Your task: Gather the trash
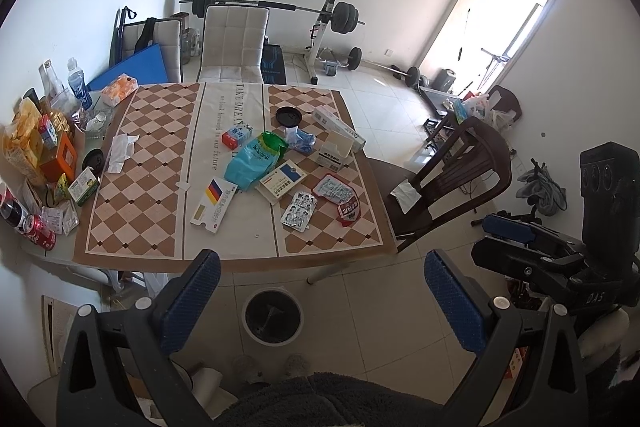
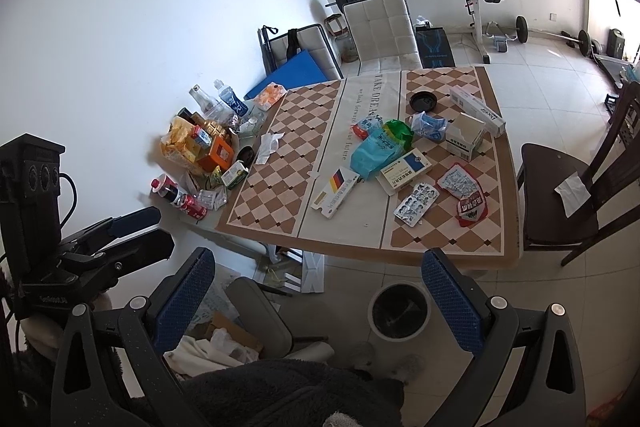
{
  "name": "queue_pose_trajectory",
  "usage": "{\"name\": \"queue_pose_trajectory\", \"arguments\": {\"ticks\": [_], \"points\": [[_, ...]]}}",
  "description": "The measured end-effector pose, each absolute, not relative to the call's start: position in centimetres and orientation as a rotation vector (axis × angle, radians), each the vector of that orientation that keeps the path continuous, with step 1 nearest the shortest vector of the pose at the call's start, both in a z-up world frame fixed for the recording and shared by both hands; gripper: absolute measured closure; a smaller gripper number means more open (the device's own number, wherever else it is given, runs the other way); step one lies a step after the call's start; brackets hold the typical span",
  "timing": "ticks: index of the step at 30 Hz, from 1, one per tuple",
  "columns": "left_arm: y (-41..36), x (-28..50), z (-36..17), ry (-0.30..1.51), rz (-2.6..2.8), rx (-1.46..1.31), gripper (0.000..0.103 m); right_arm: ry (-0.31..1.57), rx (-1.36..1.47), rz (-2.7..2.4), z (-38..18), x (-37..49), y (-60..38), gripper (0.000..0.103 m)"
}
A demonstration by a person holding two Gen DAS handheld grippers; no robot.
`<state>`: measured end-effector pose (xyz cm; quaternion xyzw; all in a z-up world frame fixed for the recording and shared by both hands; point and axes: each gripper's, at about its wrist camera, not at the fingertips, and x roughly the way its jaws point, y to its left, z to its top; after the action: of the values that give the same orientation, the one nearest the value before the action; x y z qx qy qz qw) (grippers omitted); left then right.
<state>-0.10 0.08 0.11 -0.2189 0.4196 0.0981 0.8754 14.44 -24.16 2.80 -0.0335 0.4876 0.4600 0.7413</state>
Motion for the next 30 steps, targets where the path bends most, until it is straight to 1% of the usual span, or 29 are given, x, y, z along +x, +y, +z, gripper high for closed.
{"name": "queue_pose_trajectory", "arguments": {"ticks": [30], "points": [[-0.7,1.0,1.2,0.880,0.202,-0.456,0.000,1.062,-0.077,1.013,3.2,14.1,-24.0,0.000]]}}
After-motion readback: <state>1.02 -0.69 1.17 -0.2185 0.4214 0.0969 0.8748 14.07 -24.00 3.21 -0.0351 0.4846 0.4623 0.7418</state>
